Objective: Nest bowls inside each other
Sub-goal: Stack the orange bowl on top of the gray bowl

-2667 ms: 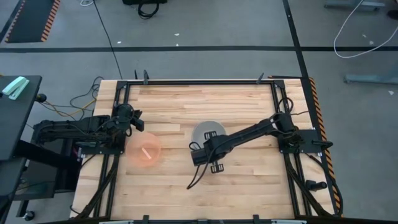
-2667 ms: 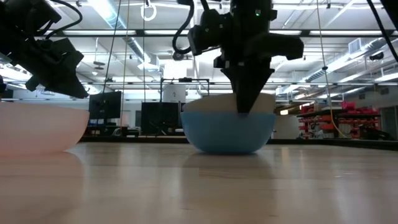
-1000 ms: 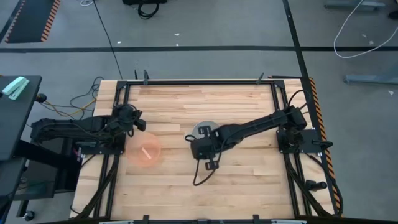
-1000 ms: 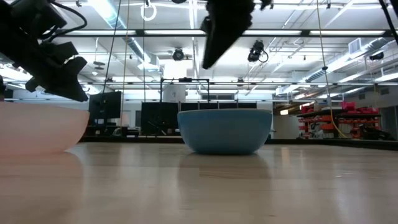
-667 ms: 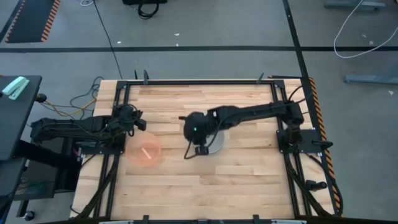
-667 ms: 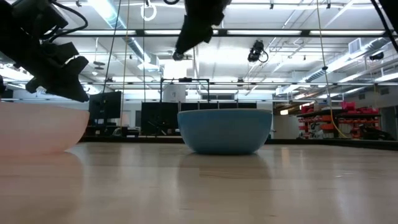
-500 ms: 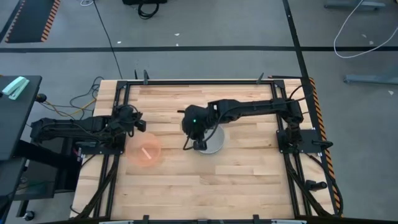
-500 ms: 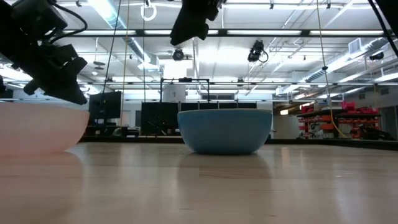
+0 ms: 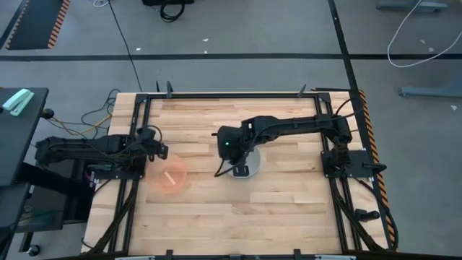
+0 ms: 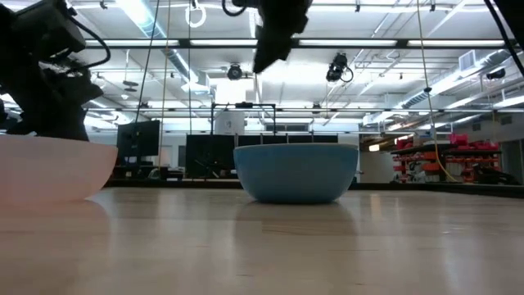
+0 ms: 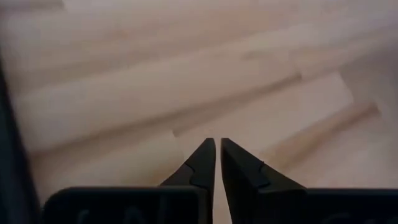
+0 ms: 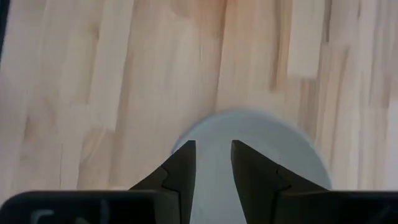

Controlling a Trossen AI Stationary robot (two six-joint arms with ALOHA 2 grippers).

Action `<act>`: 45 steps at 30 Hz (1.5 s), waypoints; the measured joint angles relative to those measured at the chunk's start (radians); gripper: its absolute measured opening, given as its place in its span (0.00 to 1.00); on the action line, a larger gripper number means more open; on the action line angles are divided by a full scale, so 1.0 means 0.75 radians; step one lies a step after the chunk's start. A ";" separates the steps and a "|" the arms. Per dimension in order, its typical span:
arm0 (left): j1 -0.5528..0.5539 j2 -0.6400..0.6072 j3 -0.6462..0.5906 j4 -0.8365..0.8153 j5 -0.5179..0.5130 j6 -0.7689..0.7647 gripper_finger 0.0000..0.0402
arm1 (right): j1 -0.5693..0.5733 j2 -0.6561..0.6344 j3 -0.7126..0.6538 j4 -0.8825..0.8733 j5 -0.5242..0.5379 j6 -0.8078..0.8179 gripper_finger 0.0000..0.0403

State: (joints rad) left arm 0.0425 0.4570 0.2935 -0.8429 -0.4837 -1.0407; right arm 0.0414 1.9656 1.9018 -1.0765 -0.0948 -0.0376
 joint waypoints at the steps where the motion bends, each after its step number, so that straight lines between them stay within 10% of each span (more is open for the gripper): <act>1: 0.000 0.010 0.000 -0.001 0.042 -0.007 0.07 | 0.000 0.000 0.000 -0.035 0.002 0.000 0.27; 28: 0.000 0.394 0.002 0.373 0.653 0.188 0.04 | 0.024 -0.005 -0.002 -0.128 0.136 0.131 0.27; 45: 0.000 0.640 0.145 0.505 0.759 0.408 0.04 | 0.277 -0.003 -0.002 0.358 0.077 0.054 0.25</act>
State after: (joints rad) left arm 0.0425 0.9367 0.4025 -0.4644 0.0856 -0.7349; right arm 0.2489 1.9632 1.9003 -0.8081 -0.0373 0.0031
